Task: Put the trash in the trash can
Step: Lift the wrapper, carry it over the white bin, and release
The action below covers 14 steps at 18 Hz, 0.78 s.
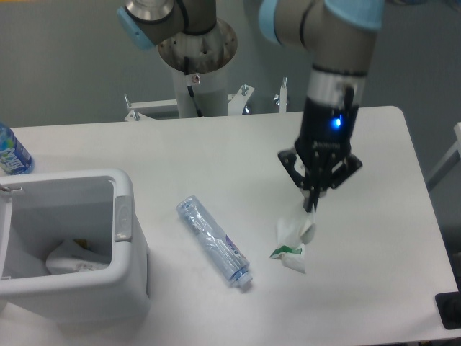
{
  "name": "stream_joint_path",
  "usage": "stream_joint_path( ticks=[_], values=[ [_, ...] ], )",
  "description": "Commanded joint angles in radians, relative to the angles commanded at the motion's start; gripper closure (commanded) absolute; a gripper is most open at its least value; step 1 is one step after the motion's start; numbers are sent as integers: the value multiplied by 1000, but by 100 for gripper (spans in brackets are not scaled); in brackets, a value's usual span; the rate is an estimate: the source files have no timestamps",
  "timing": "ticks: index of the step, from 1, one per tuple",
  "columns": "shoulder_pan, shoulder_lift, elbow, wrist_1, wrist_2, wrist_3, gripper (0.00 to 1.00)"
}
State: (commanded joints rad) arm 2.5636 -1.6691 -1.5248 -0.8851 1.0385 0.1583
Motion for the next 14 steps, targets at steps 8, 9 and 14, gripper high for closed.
stream_joint_path(
  ticks=[8,9,14],
  values=[
    [-301,88,-43,2,3,-114,100],
    [-333,85,-49,2,3,-114,100],
    [-378,74,-52,8,3,-50,13]
  ],
)
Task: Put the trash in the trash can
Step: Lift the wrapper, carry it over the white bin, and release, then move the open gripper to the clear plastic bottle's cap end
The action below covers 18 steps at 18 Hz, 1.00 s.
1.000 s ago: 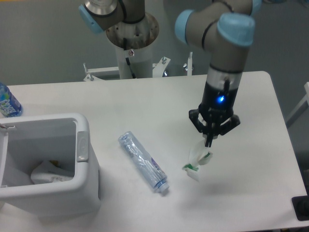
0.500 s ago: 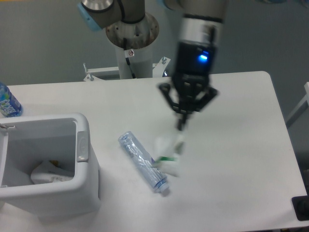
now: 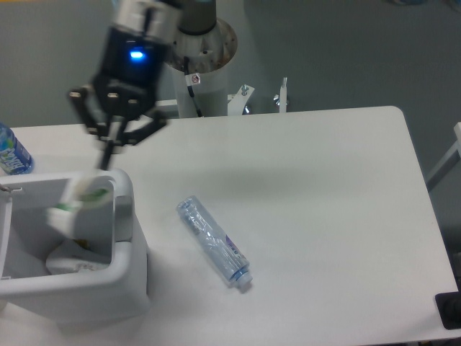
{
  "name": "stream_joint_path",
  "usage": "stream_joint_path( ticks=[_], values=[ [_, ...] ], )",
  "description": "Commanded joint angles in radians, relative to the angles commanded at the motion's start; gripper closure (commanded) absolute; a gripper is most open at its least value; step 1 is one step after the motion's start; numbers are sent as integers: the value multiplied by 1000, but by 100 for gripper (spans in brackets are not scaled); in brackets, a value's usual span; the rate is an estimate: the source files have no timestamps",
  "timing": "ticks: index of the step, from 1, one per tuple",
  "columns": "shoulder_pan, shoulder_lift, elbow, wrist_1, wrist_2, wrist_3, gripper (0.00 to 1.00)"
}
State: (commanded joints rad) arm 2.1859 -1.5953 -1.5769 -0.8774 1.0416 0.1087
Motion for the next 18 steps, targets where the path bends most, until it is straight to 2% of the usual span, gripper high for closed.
stream_joint_path(
  ticks=[1,2,6,10,15,18],
  values=[
    [0,-2,2,-2,0,8,2],
    [0,-3,2,-2,0,6,0],
    [3,-23,12,-3,2,-1,0],
    [106,-57,-2,-3,6,-12,0],
    [244,-173,0,2,90,-79,0],
    [291,-234,2,0,129,-127,0]
  ],
)
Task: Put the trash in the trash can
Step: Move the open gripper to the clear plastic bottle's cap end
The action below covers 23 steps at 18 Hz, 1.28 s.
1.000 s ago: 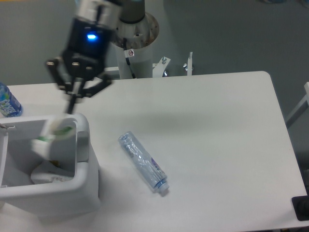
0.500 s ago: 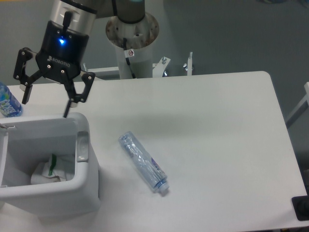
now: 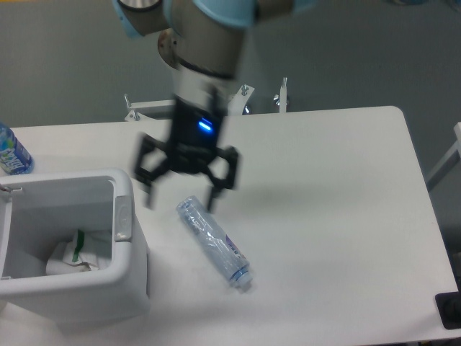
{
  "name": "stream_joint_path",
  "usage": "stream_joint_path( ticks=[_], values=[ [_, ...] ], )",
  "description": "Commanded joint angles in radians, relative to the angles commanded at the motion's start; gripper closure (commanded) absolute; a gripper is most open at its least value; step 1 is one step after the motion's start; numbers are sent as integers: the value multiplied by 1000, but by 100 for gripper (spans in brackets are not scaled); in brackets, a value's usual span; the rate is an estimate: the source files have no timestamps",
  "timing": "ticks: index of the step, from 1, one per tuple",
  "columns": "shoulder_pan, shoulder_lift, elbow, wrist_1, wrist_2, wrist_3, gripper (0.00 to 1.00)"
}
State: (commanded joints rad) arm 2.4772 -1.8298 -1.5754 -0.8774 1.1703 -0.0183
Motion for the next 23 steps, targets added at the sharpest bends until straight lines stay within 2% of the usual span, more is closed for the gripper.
stream_joint_path(
  ticks=[2,5,7,9,15,23],
  values=[
    [6,-54,-5,2,41,-9,0],
    [6,-161,29,3,69,-9,0],
    [5,-199,29,3,104,-6,0],
    [0,-221,21,6,138,-3,0],
    [-17,-298,32,11,144,-9,0],
    [-63,-364,60,35,184,-22,0]
  ],
)
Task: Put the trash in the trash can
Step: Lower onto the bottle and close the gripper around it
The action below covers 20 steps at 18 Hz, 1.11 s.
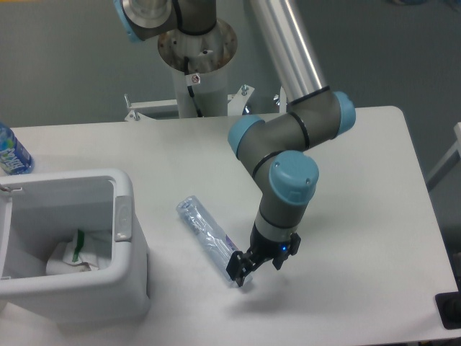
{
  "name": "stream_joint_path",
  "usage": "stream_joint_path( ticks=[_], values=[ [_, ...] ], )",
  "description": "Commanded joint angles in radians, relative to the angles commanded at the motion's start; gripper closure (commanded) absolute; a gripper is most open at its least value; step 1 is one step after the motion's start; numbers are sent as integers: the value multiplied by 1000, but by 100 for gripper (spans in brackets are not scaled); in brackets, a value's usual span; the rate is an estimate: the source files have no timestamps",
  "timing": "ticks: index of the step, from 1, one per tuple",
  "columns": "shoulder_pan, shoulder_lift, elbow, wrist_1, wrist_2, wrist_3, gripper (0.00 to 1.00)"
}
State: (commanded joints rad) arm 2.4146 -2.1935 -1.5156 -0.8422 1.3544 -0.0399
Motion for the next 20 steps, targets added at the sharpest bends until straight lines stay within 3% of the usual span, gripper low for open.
stream_joint_path(
  ticks=[7,10,13,17,20],
  values=[
    [-22,-35,12,0,37,-32,2],
    [-22,-35,11,0,38,-34,25],
    [-23,-34,8,0,38,-34,40],
    [-25,-28,-1,-2,63,-37,50],
    [-31,-29,-5,0,74,-35,50]
  ],
)
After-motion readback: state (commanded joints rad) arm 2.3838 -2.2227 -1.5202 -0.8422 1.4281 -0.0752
